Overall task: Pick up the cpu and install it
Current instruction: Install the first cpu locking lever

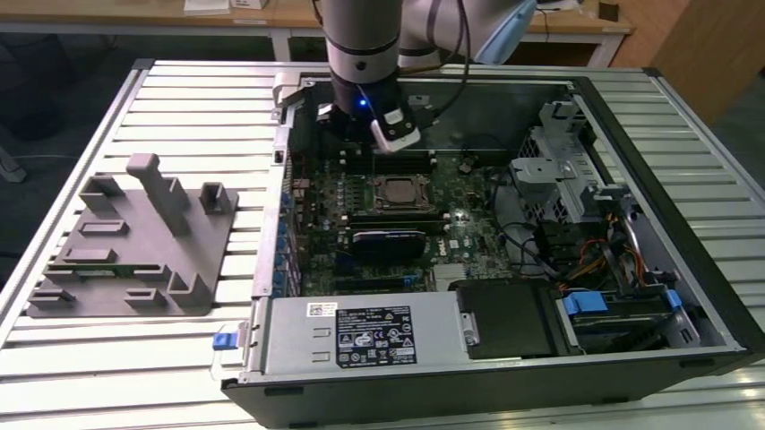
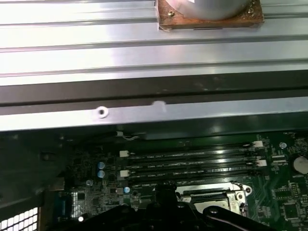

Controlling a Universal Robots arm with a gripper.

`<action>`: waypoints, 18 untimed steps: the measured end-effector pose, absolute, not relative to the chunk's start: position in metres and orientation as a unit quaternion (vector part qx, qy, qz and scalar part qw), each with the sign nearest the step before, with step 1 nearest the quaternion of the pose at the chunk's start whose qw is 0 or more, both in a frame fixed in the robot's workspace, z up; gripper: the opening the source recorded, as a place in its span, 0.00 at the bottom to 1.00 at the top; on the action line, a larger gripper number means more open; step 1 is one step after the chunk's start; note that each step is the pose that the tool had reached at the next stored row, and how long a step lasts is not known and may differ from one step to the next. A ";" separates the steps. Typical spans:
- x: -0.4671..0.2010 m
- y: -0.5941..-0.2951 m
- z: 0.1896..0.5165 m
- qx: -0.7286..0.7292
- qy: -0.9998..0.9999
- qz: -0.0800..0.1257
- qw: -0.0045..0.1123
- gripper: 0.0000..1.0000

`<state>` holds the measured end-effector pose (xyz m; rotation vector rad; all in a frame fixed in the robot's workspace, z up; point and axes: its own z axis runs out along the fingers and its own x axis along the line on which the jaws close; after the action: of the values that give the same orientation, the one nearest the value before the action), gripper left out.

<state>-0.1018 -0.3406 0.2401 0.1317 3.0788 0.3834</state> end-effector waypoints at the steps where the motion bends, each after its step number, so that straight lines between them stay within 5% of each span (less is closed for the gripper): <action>1: -0.099 -0.341 0.240 0.042 0.991 0.123 0.018 0.11; 14: -0.089 -0.341 0.240 0.043 0.991 0.123 0.019 0.11; 18: -0.089 -0.341 0.239 0.054 0.991 0.122 0.026 0.11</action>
<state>-0.0892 -0.3407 0.2394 0.1661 3.0613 0.3762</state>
